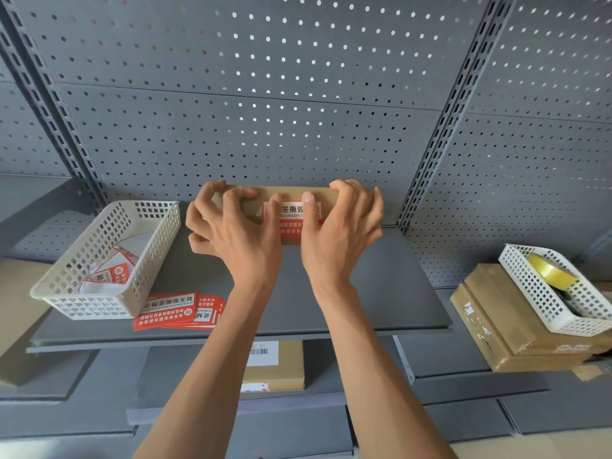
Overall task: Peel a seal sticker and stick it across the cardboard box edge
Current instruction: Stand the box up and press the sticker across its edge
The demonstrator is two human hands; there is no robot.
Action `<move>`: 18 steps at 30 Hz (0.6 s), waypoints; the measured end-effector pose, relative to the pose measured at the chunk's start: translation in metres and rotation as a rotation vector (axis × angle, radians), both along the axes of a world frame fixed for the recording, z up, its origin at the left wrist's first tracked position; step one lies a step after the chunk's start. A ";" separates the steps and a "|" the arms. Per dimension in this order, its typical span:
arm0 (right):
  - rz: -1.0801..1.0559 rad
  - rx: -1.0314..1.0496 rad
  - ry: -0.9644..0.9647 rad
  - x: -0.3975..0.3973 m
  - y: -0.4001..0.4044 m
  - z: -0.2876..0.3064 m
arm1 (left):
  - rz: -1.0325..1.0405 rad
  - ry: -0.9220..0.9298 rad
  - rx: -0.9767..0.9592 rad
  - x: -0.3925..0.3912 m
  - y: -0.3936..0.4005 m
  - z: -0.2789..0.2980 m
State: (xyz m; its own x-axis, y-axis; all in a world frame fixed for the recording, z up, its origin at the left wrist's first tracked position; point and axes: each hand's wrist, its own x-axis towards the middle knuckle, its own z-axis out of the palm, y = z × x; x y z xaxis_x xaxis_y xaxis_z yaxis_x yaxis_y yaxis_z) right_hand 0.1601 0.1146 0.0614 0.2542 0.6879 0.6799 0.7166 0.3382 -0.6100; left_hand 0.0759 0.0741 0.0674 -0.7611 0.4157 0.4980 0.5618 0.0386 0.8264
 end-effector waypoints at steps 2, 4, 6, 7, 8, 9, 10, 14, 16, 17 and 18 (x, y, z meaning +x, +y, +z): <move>0.013 -0.004 0.018 0.002 0.001 0.000 | -0.010 -0.003 0.008 0.000 -0.001 0.000; 0.026 -0.005 0.030 0.003 0.001 0.000 | -0.021 -0.011 0.012 -0.001 -0.002 0.001; 0.040 -0.001 0.043 0.004 0.002 0.001 | -0.042 -0.025 0.001 -0.004 -0.004 0.004; 0.048 -0.002 0.054 0.005 0.002 0.002 | -0.055 -0.031 -0.010 -0.006 -0.005 0.005; 0.057 -0.004 0.068 0.005 0.002 0.003 | -0.068 -0.035 -0.021 -0.008 -0.005 0.007; 0.067 -0.007 0.083 0.006 0.002 0.004 | -0.081 -0.039 -0.028 -0.010 -0.006 0.008; 0.074 -0.011 0.095 0.006 0.002 0.005 | -0.092 -0.041 -0.032 -0.011 -0.007 0.009; 0.111 -0.033 0.106 0.008 0.001 0.007 | -0.138 -0.022 -0.037 -0.014 -0.011 0.010; 0.134 -0.039 0.097 0.010 0.001 0.008 | -0.167 -0.007 -0.049 -0.018 -0.014 0.008; 0.152 -0.048 0.097 0.012 0.001 0.008 | -0.184 0.008 -0.056 -0.021 -0.016 0.006; 0.177 -0.059 0.098 0.014 0.001 0.008 | -0.204 0.023 -0.061 -0.023 -0.018 0.004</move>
State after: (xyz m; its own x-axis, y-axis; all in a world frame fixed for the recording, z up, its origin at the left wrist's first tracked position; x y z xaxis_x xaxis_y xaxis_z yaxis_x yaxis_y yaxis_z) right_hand 0.1741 0.1155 0.0698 0.1887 0.7654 0.6152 0.5859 0.4150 -0.6961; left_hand 0.0529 0.0565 0.0714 -0.6466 0.5900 0.4835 0.5818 -0.0285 0.8129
